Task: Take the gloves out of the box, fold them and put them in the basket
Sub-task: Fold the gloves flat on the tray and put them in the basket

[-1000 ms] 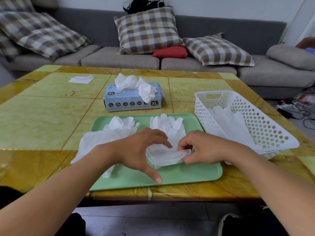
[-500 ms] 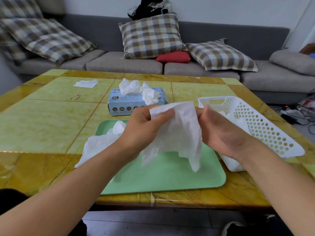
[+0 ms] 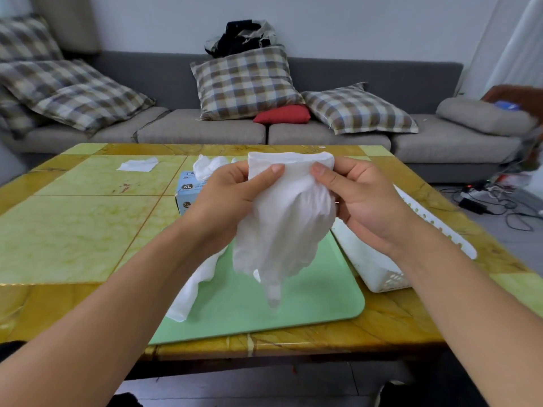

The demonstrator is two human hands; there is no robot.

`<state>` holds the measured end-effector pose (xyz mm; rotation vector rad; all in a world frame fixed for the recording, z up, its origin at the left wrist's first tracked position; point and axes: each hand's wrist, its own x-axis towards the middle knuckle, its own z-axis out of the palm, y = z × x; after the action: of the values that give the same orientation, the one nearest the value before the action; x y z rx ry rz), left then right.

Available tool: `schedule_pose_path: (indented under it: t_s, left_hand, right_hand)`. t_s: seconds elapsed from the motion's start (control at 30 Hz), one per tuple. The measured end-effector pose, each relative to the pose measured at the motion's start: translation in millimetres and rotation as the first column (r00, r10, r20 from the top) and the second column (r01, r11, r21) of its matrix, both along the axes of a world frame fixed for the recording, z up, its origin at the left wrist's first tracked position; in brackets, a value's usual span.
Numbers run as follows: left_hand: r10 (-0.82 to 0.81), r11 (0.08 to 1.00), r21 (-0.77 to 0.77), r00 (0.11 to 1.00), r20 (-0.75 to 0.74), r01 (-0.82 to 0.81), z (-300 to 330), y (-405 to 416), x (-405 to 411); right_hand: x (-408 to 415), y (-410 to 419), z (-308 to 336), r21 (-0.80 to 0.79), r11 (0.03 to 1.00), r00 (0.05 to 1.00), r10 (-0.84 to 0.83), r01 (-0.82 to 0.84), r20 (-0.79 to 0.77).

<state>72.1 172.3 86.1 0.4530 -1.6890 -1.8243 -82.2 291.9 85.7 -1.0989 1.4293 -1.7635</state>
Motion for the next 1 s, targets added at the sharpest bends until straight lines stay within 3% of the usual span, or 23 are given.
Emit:
schedule_pose_path:
  t_s: [0.2,0.4,0.6,0.73,0.9,1.0]
  left_hand:
    - [-0.047,0.999,-0.015,0.995,-0.084,0.046,48.6,24.5,-44.9]
    - [-0.217,0.972,0.080,0.974,-0.067,0.222,87.3,53.8,-96.0]
    - [-0.052,0.991,0.129,0.995,0.089,0.041,84.7,47.4,-156.2]
    - [-0.009,1.000,0.009,0.994,0.111,0.008,80.4,27.8,-191.3]
    - [-0.072,0.991,-0.111,0.997,-0.029,0.069,75.0,3.2,-216.3]
    - [-0.117,0.956,-0.262,0.991,0.069,0.131,38.8,-5.9,-218.5]
  right_hand:
    - [-24.5,29.0,48.9,0.051,0.999,1.000,-0.015,0.015,-0.010]
    - [-64.4,60.4,91.2,-0.049,0.965,0.967,-0.256,0.256,0.017]
    - [-121.9,59.9,99.8,0.051,0.976,0.977,-0.212,0.211,-0.002]
    - [-162.4,35.4,96.2,0.089,0.979,0.983,-0.185,0.186,-0.022]
    - [-203.6,19.2,84.7,-0.025,0.978,0.971,-0.208,0.206,-0.119]
    - [-213.0,30.7,41.6,0.047,0.988,0.975,-0.134,0.145,-0.180]
